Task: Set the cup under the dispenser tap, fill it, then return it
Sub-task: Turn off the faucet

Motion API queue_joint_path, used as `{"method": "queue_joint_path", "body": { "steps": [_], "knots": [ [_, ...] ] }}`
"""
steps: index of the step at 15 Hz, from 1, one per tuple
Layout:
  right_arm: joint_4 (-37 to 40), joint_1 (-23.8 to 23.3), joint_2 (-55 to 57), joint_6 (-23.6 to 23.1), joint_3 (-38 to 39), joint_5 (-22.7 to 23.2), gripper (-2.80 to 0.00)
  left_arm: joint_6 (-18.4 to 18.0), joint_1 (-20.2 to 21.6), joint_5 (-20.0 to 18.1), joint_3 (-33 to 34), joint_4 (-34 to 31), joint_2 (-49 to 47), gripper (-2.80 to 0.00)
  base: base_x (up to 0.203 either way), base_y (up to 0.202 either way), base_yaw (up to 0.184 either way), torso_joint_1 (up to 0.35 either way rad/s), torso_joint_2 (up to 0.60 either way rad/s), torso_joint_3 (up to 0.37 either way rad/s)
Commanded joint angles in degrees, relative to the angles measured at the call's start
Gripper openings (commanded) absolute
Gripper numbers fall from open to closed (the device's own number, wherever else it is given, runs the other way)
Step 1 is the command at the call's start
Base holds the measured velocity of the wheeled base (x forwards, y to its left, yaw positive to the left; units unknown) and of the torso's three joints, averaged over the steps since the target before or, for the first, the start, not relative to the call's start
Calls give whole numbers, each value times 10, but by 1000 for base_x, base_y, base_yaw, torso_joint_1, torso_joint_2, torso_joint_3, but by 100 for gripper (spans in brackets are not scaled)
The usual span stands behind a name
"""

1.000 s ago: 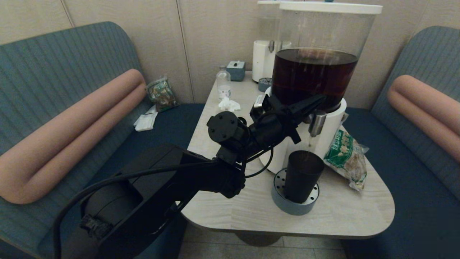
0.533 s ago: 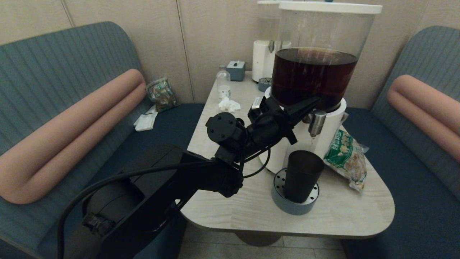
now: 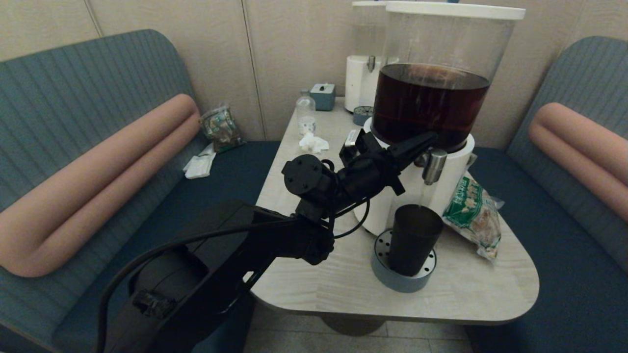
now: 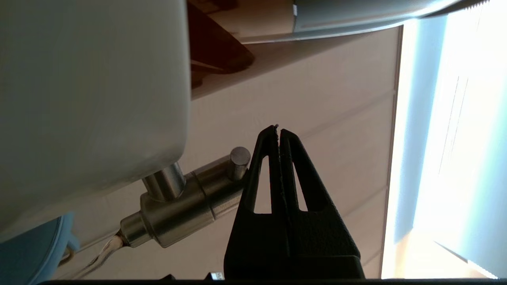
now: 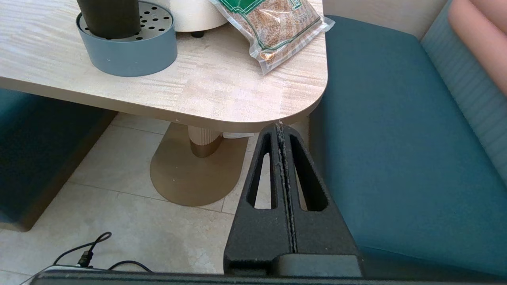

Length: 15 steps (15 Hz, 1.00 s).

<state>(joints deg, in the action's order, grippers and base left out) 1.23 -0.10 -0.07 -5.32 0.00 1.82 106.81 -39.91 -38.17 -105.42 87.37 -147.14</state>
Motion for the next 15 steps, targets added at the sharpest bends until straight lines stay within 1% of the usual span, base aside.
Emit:
{"method": "queue_joint_path", "body": {
  "steps": [1,2,3,5,15],
  "knots": [
    [0,0,1,0,1,0,-280,12,-1,-11,-35,3,-30,-280,0,0,0,0,0,0],
    [0,0,1,0,1,0,-280,18,-1,-16,-51,3,-39,-280,0,0,0,0,0,0],
    [0,0,1,0,1,0,-280,22,-1,-27,-53,3,-42,-280,0,0,0,0,0,0],
    [0,0,1,0,0,0,-280,22,-1,-34,-53,3,-44,-280,0,0,0,0,0,0],
    [0,0,1,0,0,0,-280,7,-1,-30,-50,3,-31,-280,0,0,0,0,0,0]
  ]
}}
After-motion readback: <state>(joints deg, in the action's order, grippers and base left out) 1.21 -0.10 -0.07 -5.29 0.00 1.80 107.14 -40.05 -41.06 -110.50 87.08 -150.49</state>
